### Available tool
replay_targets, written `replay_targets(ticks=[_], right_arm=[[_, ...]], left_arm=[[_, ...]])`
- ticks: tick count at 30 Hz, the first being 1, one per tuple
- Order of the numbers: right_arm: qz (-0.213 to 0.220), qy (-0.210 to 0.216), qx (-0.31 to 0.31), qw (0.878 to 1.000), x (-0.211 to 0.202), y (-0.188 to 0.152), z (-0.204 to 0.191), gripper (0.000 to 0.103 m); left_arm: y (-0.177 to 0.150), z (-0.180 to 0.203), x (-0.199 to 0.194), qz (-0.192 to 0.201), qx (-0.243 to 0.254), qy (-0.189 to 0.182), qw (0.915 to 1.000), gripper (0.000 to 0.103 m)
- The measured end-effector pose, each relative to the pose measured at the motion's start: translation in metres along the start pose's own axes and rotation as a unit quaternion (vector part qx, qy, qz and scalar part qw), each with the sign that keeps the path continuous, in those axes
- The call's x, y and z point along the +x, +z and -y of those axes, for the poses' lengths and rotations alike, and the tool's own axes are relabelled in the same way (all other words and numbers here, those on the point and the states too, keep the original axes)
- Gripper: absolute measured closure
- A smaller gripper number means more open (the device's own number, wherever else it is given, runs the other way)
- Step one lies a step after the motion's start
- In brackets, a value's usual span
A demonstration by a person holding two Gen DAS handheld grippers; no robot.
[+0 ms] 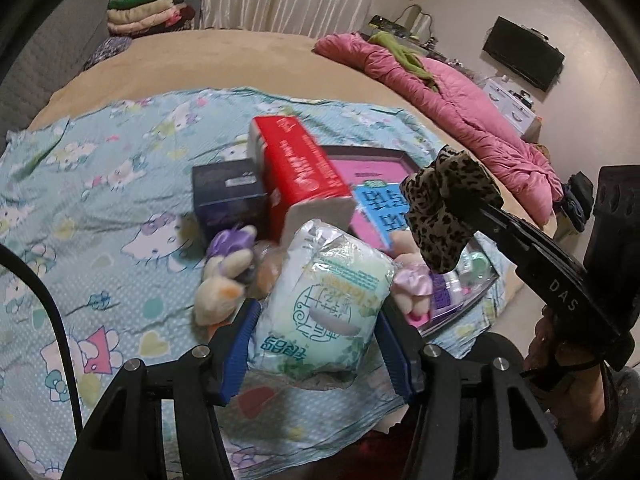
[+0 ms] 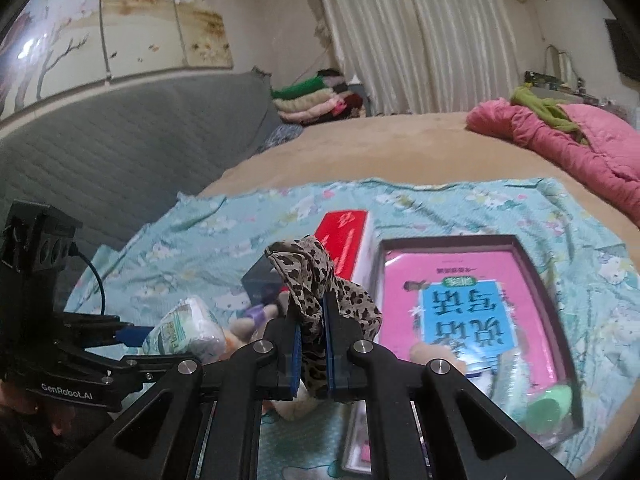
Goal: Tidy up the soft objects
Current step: 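Carry the pad pack and leopard scrunchie over the pink book box with both tools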
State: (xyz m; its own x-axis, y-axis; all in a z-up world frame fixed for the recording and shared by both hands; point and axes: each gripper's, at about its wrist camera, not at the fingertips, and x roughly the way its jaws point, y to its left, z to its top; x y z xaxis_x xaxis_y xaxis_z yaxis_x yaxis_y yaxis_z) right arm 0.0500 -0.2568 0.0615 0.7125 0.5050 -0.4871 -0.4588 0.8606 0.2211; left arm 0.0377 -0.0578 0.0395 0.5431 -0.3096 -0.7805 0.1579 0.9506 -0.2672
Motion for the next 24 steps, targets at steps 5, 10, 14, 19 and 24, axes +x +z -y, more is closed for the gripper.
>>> replay_targets(ticks=[5, 10, 14, 19, 24], right_arm=[[0.028, -0.019, 0.029, 0.999, -0.021, 0.005, 0.023, 0.094], [0.052, -0.040, 0.065, 0.996, -0.040, 0.007, 0.051, 0.094], [0.070, -0.059, 0.087, 0.992, -0.055, 0.005, 0.073, 0.094], [0.086, -0.081, 0.102, 0.988, -0.069, 0.002, 0.091, 0.094], [0.097, -0.091, 0.119, 0.984, -0.076, 0.000, 0.106, 0.094]], left_arm=[[0.010, 0.023, -0.002, 0.005, 0.017, -0.003, 0.9998, 0.046], [0.021, 0.045, 0.000, 0.009, 0.036, -0.006, 0.9993, 0.046], [0.028, 0.064, 0.005, 0.008, 0.052, -0.007, 0.9986, 0.046], [0.035, 0.085, 0.015, 0.003, 0.070, -0.011, 0.9975, 0.046], [0.039, 0.103, 0.033, -0.011, 0.083, -0.012, 0.9964, 0.046]])
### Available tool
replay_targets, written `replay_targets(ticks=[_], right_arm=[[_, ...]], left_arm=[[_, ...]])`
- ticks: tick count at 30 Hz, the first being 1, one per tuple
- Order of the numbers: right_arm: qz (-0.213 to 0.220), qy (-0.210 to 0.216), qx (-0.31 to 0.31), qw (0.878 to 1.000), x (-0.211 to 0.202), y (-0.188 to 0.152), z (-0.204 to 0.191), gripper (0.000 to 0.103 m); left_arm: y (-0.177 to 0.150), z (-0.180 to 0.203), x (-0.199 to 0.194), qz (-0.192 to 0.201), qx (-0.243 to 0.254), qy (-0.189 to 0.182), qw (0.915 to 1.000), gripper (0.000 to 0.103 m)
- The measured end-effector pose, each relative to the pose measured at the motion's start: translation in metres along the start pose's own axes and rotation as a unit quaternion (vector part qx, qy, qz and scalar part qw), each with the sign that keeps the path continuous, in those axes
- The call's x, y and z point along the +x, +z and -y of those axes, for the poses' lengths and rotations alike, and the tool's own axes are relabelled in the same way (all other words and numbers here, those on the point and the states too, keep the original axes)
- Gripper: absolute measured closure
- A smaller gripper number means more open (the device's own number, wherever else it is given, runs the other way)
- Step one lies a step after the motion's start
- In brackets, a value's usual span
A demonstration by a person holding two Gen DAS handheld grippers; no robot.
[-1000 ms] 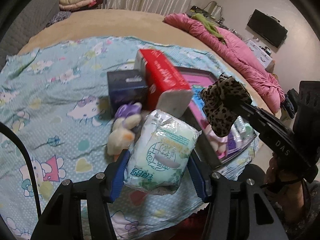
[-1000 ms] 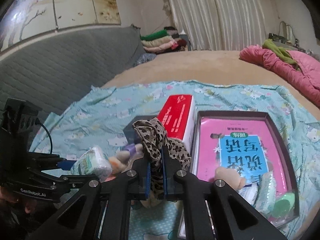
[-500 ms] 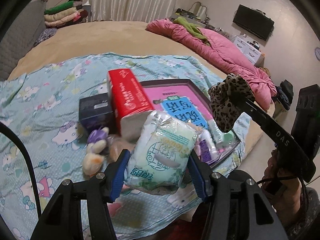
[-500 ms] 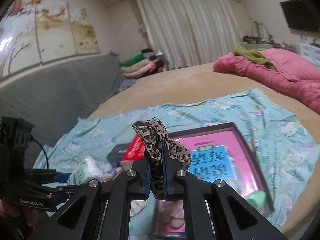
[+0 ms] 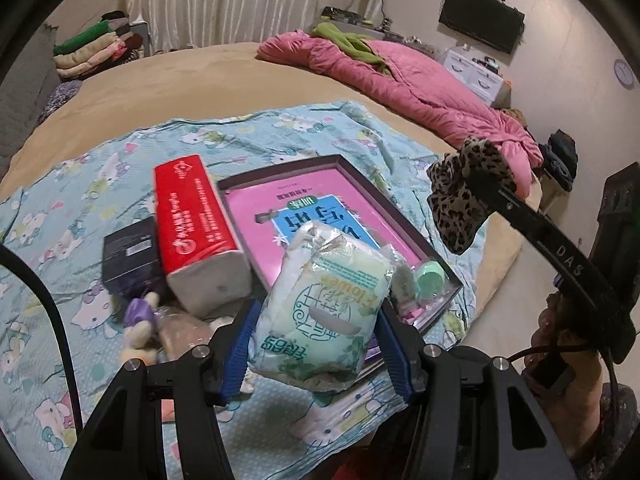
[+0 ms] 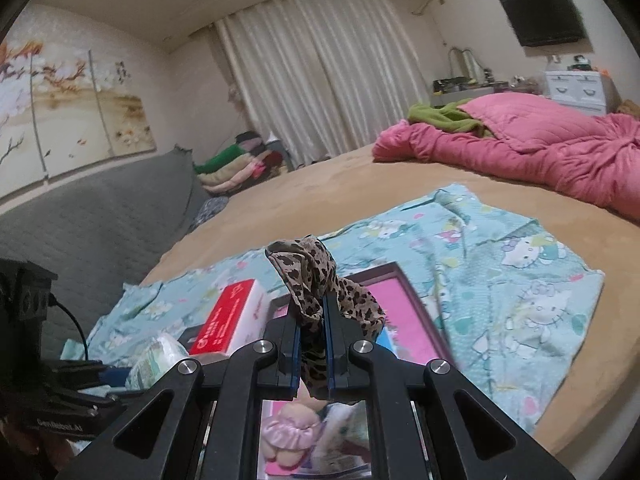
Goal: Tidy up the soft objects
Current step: 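Carry the pad pack and leopard scrunchie over the pink book box with both tools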
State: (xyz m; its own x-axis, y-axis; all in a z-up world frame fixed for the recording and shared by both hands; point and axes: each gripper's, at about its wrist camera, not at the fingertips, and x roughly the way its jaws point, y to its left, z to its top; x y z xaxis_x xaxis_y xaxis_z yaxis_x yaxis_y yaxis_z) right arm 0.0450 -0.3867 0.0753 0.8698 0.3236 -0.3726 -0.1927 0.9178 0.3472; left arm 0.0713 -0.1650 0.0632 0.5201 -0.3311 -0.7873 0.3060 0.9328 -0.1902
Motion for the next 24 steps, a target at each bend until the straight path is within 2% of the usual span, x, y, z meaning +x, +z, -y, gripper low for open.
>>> replay_targets(ticks=[8, 24], right_arm=[[0.011, -0.017, 0.012, 1.000, -0.004, 0.002, 0.018, 0.094], [0.007, -0.025, 0.025, 0.999, 0.007, 0.002, 0.033, 0.094]], left_arm=[[0.001, 0.019, 0.029, -0.024, 0.018, 0.000, 0.9995, 0.046], [-0.011, 0.029, 0.079, -0.071, 0.028, 0.004, 0.9971, 0.046]])
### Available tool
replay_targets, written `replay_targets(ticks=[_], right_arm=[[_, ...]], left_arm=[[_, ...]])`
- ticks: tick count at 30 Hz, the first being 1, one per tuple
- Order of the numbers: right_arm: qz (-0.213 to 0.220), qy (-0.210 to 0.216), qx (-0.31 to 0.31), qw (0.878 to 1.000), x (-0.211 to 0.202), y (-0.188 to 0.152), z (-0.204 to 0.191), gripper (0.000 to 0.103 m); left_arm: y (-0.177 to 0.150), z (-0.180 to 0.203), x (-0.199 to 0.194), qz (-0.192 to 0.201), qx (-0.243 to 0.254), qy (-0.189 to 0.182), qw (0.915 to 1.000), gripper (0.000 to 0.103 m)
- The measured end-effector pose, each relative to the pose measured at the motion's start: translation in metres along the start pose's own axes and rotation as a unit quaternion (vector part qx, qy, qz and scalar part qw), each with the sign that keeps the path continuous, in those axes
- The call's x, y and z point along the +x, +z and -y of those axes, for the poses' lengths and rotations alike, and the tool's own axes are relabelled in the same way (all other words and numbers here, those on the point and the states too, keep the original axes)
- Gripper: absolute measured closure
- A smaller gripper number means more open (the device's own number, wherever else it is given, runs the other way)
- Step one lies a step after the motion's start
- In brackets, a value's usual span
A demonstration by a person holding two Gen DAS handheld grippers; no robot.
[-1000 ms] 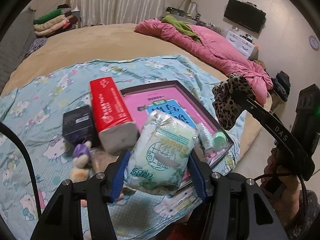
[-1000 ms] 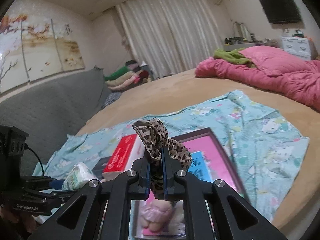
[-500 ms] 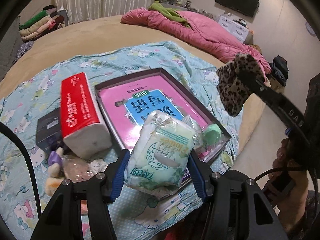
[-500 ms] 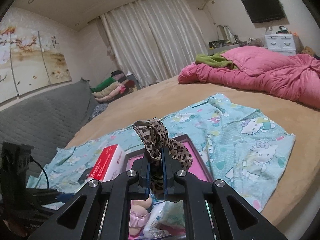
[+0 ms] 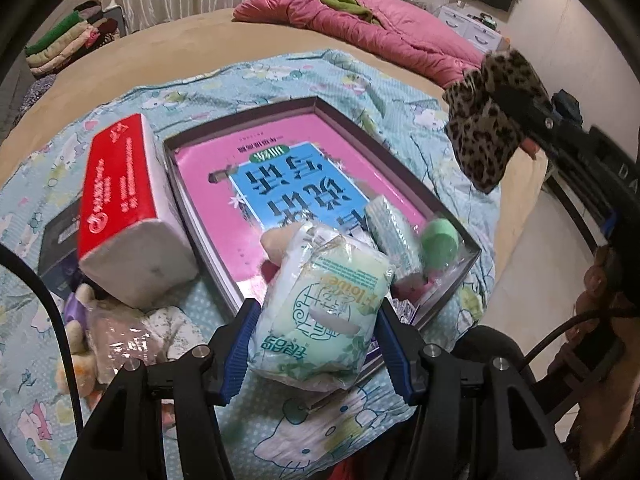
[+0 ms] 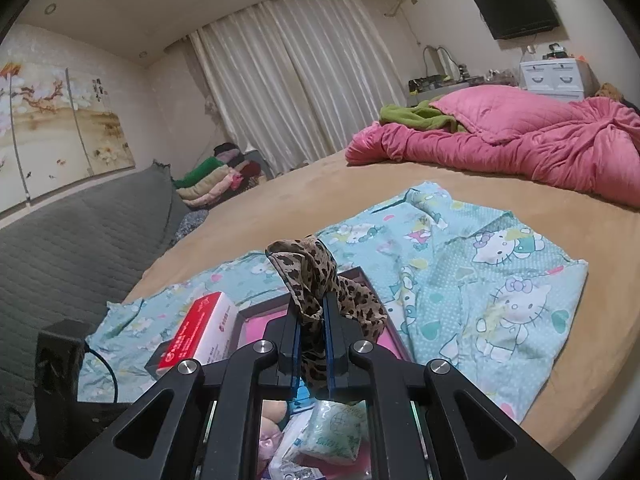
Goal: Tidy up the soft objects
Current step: 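Carry the pad pack and leopard scrunchie over the pink book box with both tools, then lower and release the scrunchie with the right tool while the left releases the pad pack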
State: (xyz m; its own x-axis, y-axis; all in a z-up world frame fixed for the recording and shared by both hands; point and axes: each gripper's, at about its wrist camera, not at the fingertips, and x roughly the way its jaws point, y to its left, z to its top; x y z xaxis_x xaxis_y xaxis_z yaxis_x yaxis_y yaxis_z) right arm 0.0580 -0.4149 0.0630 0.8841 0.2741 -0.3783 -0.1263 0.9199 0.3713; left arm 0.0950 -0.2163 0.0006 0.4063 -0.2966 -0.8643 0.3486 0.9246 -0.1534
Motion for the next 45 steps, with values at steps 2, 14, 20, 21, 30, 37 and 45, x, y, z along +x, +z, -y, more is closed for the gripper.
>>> replay_targets(ticks=[2, 14, 20, 21, 30, 37, 45], right_arm=[[-0.001, -0.001, 0.000, 1.000, 0.001, 0.000, 0.001, 0.094], [-0.029, -0.012, 0.002, 1.000, 0.028, -0.006, 0.013, 0.094], [-0.054, -0.029, -0.004, 0.998, 0.045, -0.014, 0.017, 0.094], [-0.057, -0.033, -0.005, 0.998, 0.046, -0.015, 0.018, 0.094], [-0.090, -0.065, -0.025, 0.993, 0.064, -0.026, 0.023, 0.094], [-0.127, -0.084, -0.054, 0.987, 0.082, -0.038, 0.020, 0.092], [-0.158, -0.074, -0.052, 0.983, 0.094, -0.050, 0.021, 0.091]], left_arm=[[-0.001, 0.000, 0.004, -0.004, 0.000, -0.001, 1.0000, 0.046], [-0.007, 0.003, 0.021, -0.022, 0.007, -0.008, 0.9997, 0.046], [-0.006, 0.000, 0.028, -0.028, 0.005, -0.007, 0.9996, 0.046], [-0.006, 0.000, 0.028, -0.028, 0.005, -0.007, 0.9996, 0.046], [-0.007, -0.004, 0.035, -0.033, 0.001, -0.006, 0.9994, 0.046], [-0.007, -0.006, 0.038, -0.032, -0.002, -0.009, 0.9994, 0.046], [-0.007, -0.006, 0.039, -0.031, -0.005, -0.010, 0.9995, 0.046]])
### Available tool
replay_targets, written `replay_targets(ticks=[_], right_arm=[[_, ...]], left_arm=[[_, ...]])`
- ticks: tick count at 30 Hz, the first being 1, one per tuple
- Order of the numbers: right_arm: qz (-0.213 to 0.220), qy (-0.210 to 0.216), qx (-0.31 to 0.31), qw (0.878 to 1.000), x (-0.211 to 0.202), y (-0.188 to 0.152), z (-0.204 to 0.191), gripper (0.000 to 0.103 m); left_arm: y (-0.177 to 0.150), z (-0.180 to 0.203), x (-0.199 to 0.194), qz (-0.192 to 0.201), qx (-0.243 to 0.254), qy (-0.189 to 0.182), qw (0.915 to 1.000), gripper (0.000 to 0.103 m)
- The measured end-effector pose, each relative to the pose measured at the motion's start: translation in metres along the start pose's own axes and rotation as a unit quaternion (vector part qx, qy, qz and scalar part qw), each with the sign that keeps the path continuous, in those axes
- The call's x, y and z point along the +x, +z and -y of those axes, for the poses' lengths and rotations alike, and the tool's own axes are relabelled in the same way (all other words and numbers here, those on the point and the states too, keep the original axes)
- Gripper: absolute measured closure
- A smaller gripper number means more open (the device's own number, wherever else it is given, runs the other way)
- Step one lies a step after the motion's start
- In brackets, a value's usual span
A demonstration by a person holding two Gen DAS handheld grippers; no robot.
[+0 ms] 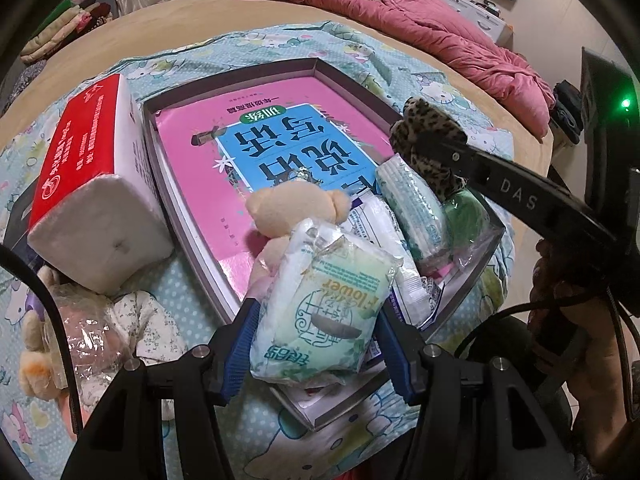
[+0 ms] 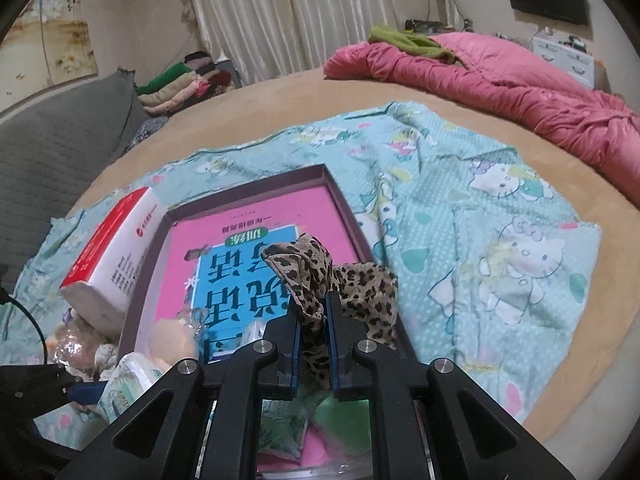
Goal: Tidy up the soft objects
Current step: 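Lower and release the scrunchie with the right tool while the left releases the pad pack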
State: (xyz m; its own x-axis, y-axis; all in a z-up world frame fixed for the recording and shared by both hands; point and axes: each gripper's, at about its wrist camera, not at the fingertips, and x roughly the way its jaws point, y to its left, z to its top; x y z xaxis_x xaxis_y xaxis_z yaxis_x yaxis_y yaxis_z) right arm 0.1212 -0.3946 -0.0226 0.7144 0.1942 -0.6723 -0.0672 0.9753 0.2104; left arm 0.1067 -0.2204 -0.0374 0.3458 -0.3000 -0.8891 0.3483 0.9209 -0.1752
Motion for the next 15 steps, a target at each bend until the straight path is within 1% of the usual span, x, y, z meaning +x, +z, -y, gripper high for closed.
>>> replay_targets(ticks=[5, 8, 12, 15], right_arm=[[-0.010, 0.030, 0.020, 0.999, 0.0034, -0.0032, 0.0022, 0.087], [-0.014, 0.041, 0.023, 0.999, 0.0040, -0.0050, 0.0008, 0.083], [-0.009, 0.051, 0.023, 0.998, 0.0006, -0.0061, -0.0015, 0.074], [-0.004, 0.060, 0.021, 0.998, -0.0021, -0.0062, -0.0040, 0.071]], left_arm=[[0.0007, -0.0004, 0.0012, 0.000, -0.002, -0.002, 1.0000, 0.046], [0.0011, -0.0011, 0.0016, 0.001, -0.004, -0.003, 1.0000, 0.046], [0.0023, -0.0008, 0.0024, 0.003, -0.005, -0.002, 1.0000, 0.046], [0.0027, -0.0009, 0.0031, 0.004, -0.005, -0.002, 1.0000, 0.046]])
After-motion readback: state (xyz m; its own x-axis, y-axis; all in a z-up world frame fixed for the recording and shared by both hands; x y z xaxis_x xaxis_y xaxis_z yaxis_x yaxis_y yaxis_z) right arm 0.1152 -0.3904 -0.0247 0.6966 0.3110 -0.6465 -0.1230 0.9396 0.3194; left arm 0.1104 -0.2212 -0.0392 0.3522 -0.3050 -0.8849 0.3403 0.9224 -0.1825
